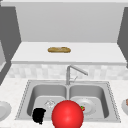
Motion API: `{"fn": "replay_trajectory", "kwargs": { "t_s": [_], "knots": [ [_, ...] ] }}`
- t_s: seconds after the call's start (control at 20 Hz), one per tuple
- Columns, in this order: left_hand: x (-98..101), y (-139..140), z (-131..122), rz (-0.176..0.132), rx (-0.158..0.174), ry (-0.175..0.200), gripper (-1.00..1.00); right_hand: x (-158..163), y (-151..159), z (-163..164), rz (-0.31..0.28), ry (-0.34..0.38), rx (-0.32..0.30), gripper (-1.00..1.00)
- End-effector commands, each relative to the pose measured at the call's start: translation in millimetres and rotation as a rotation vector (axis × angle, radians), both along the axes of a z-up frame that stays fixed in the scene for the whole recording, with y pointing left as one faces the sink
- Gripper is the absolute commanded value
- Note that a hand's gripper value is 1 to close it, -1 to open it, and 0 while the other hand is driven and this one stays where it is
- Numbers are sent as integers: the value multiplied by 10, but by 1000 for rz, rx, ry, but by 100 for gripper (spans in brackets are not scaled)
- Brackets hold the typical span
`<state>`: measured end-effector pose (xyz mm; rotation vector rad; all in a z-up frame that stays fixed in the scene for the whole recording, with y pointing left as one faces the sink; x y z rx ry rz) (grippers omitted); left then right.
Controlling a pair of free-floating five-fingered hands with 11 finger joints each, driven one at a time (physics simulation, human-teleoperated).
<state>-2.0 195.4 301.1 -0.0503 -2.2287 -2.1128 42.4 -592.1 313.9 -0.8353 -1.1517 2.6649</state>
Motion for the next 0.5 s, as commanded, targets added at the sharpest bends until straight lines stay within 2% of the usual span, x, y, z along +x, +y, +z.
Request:
{"fn": "replay_trajectory", "kwargs": {
  "t_s": [0.0, 0.1, 0.15, 0.2, 0.3, 0.45],
  "knots": [
    [0, 0, 0, 0, 0, 0, 0, 0, 103, 0, -40, 96, 98, -100],
    [0, 0, 0, 0, 0, 0, 0, 0, 54, 1, -3, 121, 102, -100],
    [0, 0, 0, 0, 0, 0, 0, 2, 65, -42, 3, 98, 109, -100],
    [0, 0, 0, 0, 0, 0, 0, 2, 73, 1, 9, 20, 47, -100],
    [0, 0, 0, 0, 0, 0, 0, -6, 126, -6, -4, 31, 56, -100],
    [0, 0, 0, 0, 0, 0, 0, 47, 107, 55, -44, 62, 137, -100]
  ]
}}
